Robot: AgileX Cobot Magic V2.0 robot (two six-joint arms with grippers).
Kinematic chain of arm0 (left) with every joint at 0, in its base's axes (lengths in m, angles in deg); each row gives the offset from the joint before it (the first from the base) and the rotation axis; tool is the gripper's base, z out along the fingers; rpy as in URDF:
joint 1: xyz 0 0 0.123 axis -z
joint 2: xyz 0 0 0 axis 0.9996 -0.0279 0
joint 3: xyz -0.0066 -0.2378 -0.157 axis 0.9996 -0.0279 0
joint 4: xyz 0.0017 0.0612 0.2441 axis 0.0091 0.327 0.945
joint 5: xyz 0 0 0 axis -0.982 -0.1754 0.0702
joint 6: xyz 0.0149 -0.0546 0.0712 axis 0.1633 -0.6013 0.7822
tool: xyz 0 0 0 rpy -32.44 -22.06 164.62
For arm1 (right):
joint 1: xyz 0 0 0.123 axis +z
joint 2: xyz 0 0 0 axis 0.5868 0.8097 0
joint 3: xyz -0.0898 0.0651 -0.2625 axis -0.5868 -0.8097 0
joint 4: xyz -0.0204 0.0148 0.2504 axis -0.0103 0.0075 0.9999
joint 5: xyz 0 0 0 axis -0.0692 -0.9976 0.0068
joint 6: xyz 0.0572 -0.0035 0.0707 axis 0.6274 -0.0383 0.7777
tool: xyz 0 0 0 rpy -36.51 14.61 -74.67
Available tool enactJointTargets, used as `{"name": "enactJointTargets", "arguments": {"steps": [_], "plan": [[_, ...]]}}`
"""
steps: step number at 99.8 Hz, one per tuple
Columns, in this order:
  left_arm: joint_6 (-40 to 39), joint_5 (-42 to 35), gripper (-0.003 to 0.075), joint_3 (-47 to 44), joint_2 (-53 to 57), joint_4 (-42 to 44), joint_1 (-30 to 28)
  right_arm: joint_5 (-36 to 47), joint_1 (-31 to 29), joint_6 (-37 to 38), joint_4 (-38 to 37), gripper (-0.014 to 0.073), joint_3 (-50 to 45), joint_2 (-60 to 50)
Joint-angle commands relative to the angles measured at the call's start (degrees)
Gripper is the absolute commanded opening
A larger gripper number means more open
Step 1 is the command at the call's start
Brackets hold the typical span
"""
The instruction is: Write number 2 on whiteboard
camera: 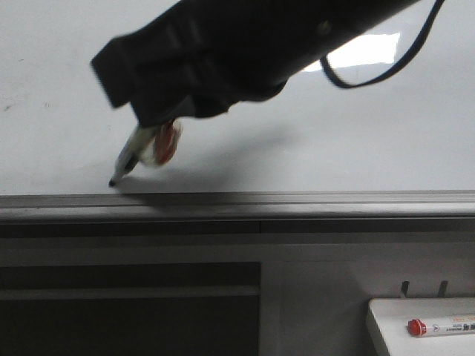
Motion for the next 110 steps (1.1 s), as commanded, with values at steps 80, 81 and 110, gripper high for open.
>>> {"name": "enactJointTargets", "arguments": {"steps": [80,81,110], "plan": [[-0.6,-6.4,-0.0020,1.1,0.6,-1.4,0.4,7.9,-21.9,-1.1,6.5,-0.0067,-14.5,-21.5],[-0.6,-6.4,-0.0020,1.1,0.6,-1.4,0.4,7.8,-22.2,-1.1,6.5,-0.0067,-14.6,-21.7],[-0.6,-7.3,-0.0020,1.1,0.6,-2.6,0.4,-6.0,-24.3,-1.1,6.5,-0.0067,-10.4,-24.1]]}}
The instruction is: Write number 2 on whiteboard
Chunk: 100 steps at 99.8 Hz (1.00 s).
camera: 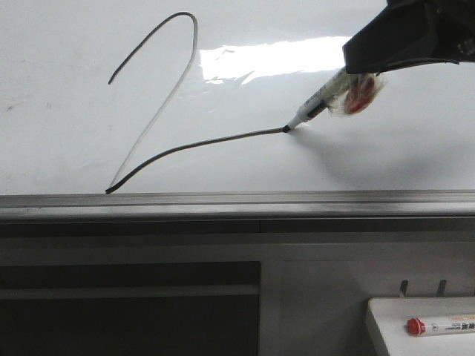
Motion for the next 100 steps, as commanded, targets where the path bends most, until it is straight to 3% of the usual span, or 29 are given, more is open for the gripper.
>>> {"name": "enactJointTargets", "arguments": {"steps": [1,16,23,35,40,72,87,100], "plan": [[-0.6,-5.7,-0.0020,1.1,0.6,-1.8,0.4,1.2,-1.1,-1.6,-0.7,-0.0067,4.1,-1.7],[0.5,-10.4,0.0027,1.1,0.6,-9.2,0.4,-13.5,5.8,-1.7,-0.7,-0.0067,16.5,-6.9],[6.0,-12.2,0.0139,1.5,-0.3,-14.2,0.4,-16.1,10.1,-1.9,-1.0,-0.0067,22.9,-7.5],[19.5,-11.1,0.0403,4.3,-5.0,-21.7,0.4,-17.4,17.0,-1.9,-4.9,-0.0067,30.7,-6.3],[23.2,-9.6,0.0453,6.2,-8.0,-22.4,0.4,-17.2,18.9,-1.9,-7.0,-0.0067,31.8,-5.3],[28.5,5.9,0.0385,21.1,-27.7,-24.8,0.4,-25.2,21.7,-1.9,-8.5,-0.0067,32.1,4.6],[35.0,12.8,0.0321,23.7,-32.6,-28.8,0.4,-25.5,25.4,-1.9,-8.2,-0.0067,32.1,6.5],[37.4,16.5,0.0314,23.7,-35.9,-32.0,0.4,-25.6,28.9,-1.9,-8.2,-0.0071,32.2,7.1]]}}
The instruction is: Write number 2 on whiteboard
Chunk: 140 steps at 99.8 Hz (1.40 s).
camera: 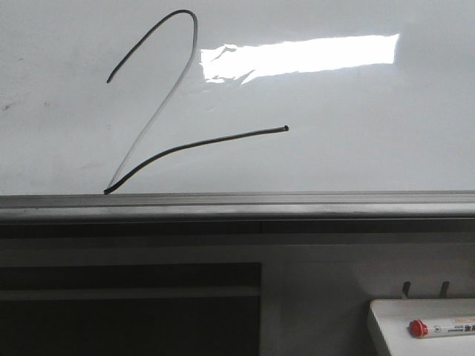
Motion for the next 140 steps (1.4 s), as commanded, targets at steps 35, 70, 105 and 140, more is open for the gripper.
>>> {"name": "enactJointTargets", "arguments": {"steps": [35,70,105,140], "plan": [[1.8,0.2,0.0314,1.9,-6.1,-6.2,0.4,1.4,6.7,-0.6,2.2,-0.0071,2.5,-0.9],[1.8,3.7,0.0312,1.9,-8.6,-6.4,0.4,0.1,7.2,-0.6,2.4,-0.0071,5.7,-0.9],[1.8,1.8,0.0312,2.3,-8.6,-7.5,0.4,-1.4,7.2,-0.6,1.8,-0.0071,5.7,-0.9],[1.8,0.9,0.0312,2.3,-8.6,-9.7,0.4,-4.7,7.2,-0.6,1.7,-0.0071,5.7,-0.7]]}}
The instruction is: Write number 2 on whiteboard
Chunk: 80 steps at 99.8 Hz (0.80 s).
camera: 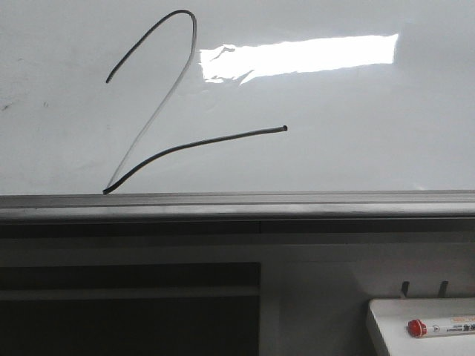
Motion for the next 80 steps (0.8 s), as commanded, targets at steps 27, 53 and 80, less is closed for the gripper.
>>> {"name": "enactJointTargets", "arguments": {"steps": [27,53,80], "plan": [[-0.2,-4.7,0.0134,2.0,-0.3,-3.1,0.4,-2.0,0.2,-0.5,1.7,-0.0071,1.9,-0.8],[-0.2,-4.8,-0.0020,2.0,-0.3,-3.1,0.4,-3.1,0.2,-0.5,1.7,-0.0042,1.9,-0.8],[-1.9,-7.2,-0.0020,2.0,-0.3,2.3,0.4,3.4,-0.4,-0.5,-1.9,0.0510,1.9,-2.5]]}}
